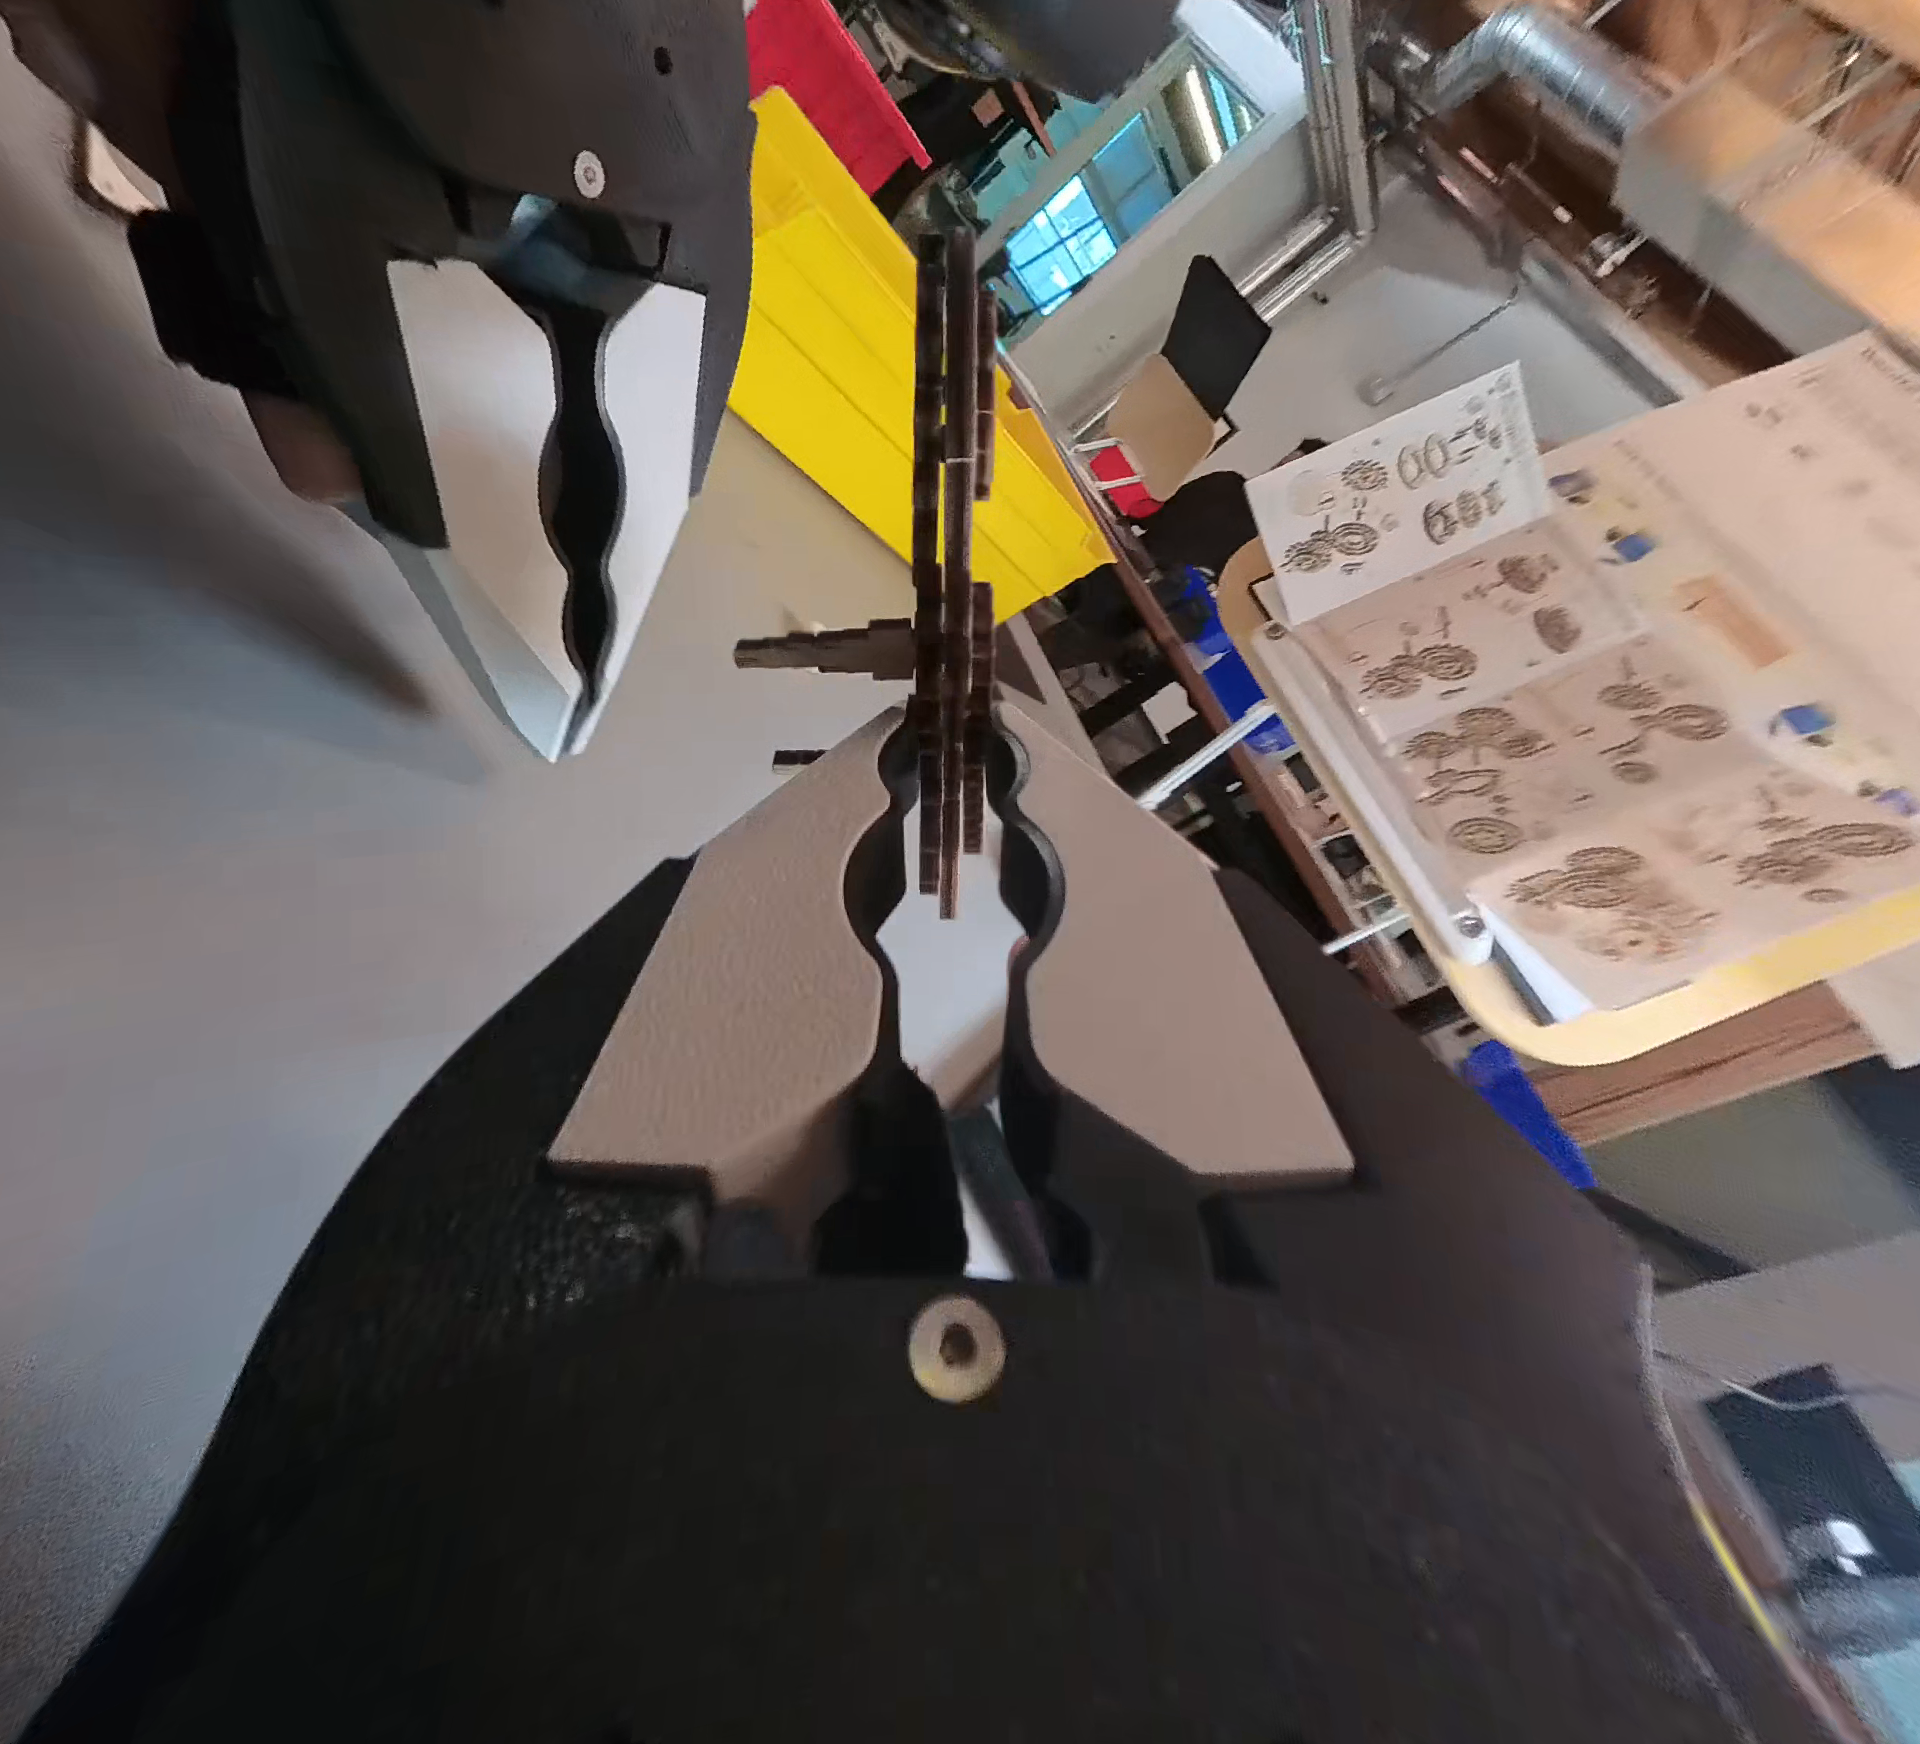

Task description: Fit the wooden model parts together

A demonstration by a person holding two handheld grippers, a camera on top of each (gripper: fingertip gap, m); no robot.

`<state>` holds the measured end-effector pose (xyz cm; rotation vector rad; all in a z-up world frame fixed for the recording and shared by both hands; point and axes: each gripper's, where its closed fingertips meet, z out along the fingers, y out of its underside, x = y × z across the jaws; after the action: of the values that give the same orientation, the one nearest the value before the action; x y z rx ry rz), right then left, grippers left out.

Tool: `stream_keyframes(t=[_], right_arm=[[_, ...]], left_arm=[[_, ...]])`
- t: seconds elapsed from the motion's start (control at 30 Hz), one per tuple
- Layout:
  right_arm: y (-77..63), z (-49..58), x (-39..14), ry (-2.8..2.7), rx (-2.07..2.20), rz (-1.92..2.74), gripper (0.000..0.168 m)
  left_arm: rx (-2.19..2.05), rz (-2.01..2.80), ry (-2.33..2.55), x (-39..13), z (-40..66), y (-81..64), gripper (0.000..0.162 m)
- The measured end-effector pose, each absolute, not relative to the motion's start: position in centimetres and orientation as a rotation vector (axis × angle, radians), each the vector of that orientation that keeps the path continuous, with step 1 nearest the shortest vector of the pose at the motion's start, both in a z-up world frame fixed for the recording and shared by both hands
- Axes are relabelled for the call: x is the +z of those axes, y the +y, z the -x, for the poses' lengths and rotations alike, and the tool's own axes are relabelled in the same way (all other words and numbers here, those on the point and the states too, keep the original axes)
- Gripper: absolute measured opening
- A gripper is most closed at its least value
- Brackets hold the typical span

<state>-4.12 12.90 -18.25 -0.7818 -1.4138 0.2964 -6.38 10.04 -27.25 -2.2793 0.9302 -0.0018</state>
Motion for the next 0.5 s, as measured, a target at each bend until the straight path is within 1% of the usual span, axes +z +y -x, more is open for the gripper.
stream_keyframes(t=[0.33,0.5], right_arm=[[13.1,4.6,-19.7,-1.434,0.421,0.902,0.010],[13.1,4.6,-19.9,-1.445,0.399,0.895,0.009]], left_arm=[[0.014,2.288,0.912,-27.1,6.7,10.3,0.000],[0.016,2.291,0.909,-27.2,6.8,10.3,0.000]])
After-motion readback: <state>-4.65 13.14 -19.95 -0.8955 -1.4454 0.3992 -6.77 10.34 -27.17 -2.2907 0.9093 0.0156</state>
